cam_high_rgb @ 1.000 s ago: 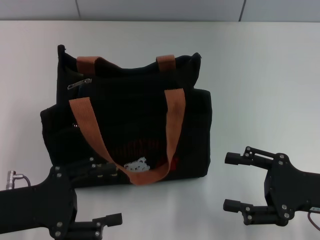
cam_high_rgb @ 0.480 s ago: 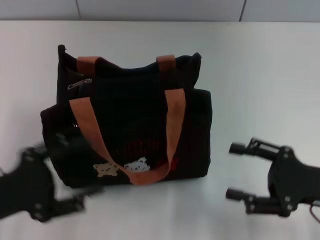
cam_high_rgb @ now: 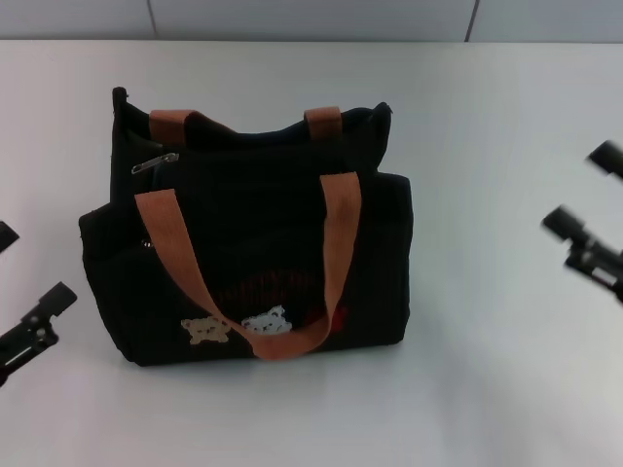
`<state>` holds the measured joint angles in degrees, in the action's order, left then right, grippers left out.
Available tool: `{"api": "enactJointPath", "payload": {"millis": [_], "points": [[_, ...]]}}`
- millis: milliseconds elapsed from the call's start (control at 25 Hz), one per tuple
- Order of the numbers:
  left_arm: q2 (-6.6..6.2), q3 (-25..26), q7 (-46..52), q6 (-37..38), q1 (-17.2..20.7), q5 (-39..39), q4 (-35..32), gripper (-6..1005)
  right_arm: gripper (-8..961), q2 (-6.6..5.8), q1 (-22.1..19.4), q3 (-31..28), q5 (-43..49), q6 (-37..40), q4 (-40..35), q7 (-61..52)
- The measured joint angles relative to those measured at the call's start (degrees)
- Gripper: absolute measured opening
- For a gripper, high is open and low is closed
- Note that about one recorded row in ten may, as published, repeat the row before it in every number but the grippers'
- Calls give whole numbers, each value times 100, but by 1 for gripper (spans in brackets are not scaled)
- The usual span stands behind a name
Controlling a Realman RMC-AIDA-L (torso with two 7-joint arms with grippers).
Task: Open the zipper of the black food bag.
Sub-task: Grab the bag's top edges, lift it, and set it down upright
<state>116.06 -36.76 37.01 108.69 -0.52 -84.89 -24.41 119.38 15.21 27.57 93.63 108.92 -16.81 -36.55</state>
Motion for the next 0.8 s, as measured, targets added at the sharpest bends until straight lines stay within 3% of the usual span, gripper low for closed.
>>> {"api": "enactJointPath", "payload": {"millis": [240, 440, 800], "points": [[220, -20, -1, -755, -226, -278, 75, 773, 831, -14, -6, -288, -91, -112, 193, 19], [236, 21, -19, -1062, -528, -337, 431, 741, 831, -5, -24, -313, -95, -117, 195, 21], [245, 4, -442, -1168, -747, -347, 710, 667, 832, -2, -69, -446, -100, -112, 196, 33]]}}
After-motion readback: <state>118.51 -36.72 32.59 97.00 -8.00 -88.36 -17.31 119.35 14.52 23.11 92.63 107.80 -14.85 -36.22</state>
